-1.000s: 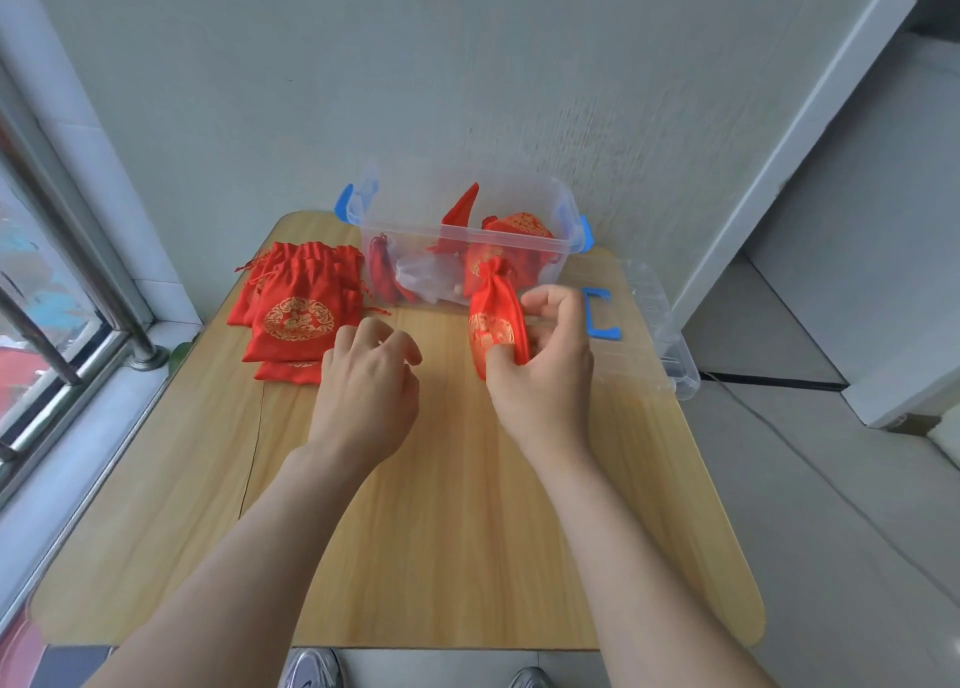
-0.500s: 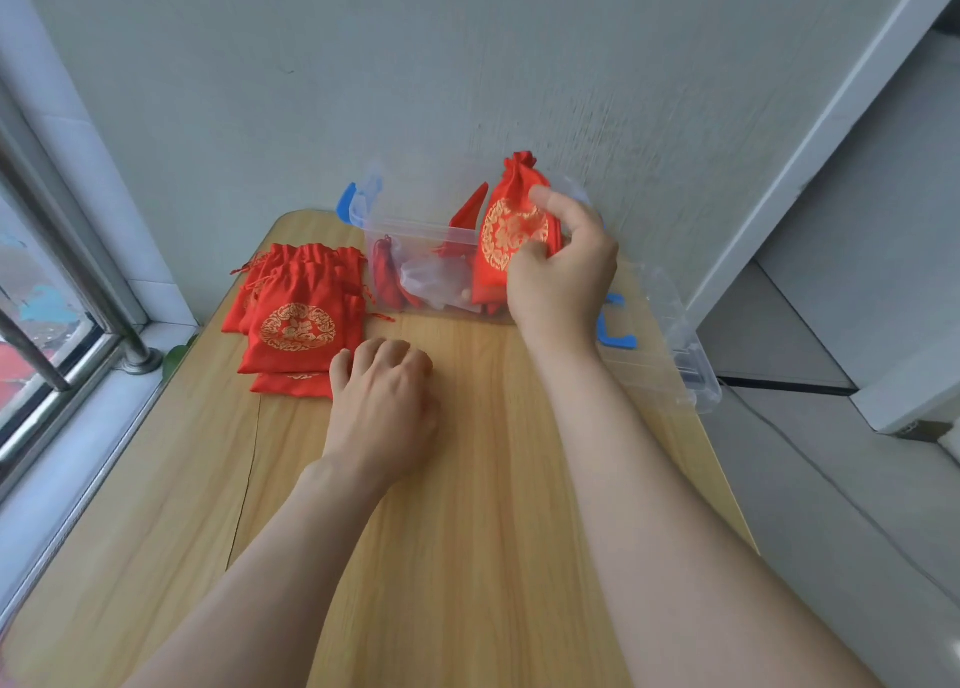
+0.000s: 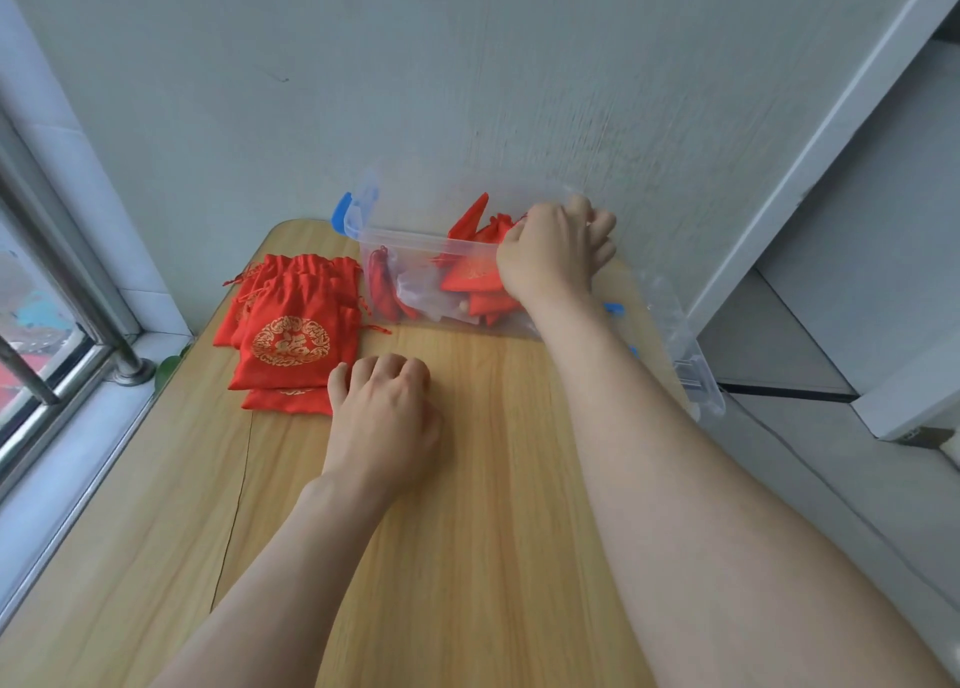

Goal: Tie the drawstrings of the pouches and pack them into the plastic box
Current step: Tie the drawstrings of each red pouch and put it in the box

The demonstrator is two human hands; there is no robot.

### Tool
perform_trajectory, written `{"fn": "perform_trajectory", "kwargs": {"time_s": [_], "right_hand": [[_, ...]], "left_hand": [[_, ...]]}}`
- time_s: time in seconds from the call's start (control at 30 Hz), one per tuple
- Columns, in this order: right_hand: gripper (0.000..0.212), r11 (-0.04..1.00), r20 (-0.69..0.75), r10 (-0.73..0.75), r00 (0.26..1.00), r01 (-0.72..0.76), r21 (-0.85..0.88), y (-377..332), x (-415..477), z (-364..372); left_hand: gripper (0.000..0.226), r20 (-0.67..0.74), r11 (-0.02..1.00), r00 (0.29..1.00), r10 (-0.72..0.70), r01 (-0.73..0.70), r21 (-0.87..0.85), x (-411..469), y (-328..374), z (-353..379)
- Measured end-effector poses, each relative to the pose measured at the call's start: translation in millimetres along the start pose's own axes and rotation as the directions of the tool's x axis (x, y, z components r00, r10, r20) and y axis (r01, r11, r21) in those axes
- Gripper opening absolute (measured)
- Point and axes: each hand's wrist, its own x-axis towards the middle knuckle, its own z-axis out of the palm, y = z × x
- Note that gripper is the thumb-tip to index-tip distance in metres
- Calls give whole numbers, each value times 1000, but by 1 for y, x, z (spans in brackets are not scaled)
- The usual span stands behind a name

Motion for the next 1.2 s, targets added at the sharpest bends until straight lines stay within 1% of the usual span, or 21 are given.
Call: {"fn": "perform_trajectory", "kwargs": {"time_s": [0.07, 0.13, 0.2, 0.27, 0.33, 0.37, 0.47, 0.5, 0.57, 0.7, 0.8, 0.9, 1.0, 1.07, 1.13, 1.2], "right_hand": [[25, 999, -85, -26, 996, 23, -37, 0, -11, 1], [27, 995, -180, -94, 979, 96, -2, 2, -26, 6], [33, 981, -283, -165, 945, 187, 51, 2, -44, 11], [38, 964, -314, -212, 925, 251, 90, 1, -64, 17], [39, 951, -278, -235, 931, 279, 130, 0, -83, 23], [38, 948, -241, -234, 942, 276, 156, -1, -92, 24], [36, 950, -93, -202, 975, 218, 222, -4, -114, 27], [36, 951, -47, -193, 980, 198, 238, -5, -119, 27], [35, 952, 39, -169, 985, 153, 264, -6, -129, 27], [29, 941, 146, -130, 981, 76, 330, -10, -145, 24], [26, 919, 196, -80, 977, -4, 395, -14, -154, 21], [26, 849, 247, -12, 969, -120, 514, -14, -159, 17], [26, 790, 290, 37, 956, -206, 578, -11, -161, 15], [26, 756, 305, 69, 950, -250, 605, -6, -163, 18], [25, 705, 344, 96, 934, -308, 639, -3, -166, 21], [23, 638, 427, 106, 898, -391, 663, -1, -167, 24]], "left_hand": [[22, -31, 999, 999, 9, -10, -36, 1, -2, -1], [21, -112, 996, 994, 9, -19, -92, 3, -4, -6], [24, -220, 992, 975, -31, 4, -124, 5, -8, -14], [30, -292, 990, 950, -113, 82, -116, 7, -14, -20], [35, -320, 977, 924, -211, 191, -93, 6, -22, -24], [39, -310, 966, 915, -259, 245, -85, 5, -26, -25], [53, -221, 929, 904, -367, 366, -49, 0, -36, -26], [53, -196, 921, 900, -389, 388, -41, -1, -39, -26], [43, -180, 915, 898, -402, 401, -42, -1, -42, -26], [21, -196, 927, 907, -372, 354, -121, -1, -45, -30], [14, -227, 929, 906, -357, 319, -189, 1, -47, -30], [13, -299, 934, 896, -327, 259, -246, 4, -48, -30], [12, -405, 930, 855, -325, 212, -298, 6, -43, -36], [13, -463, 909, 820, -338, 157, -386, 5, -35, -45], [14, -498, 872, 788, -362, 96, -481, 3, -25, -55], [15, -501, 816, 761, -413, 65, -574, 2, -12, -65]]}}
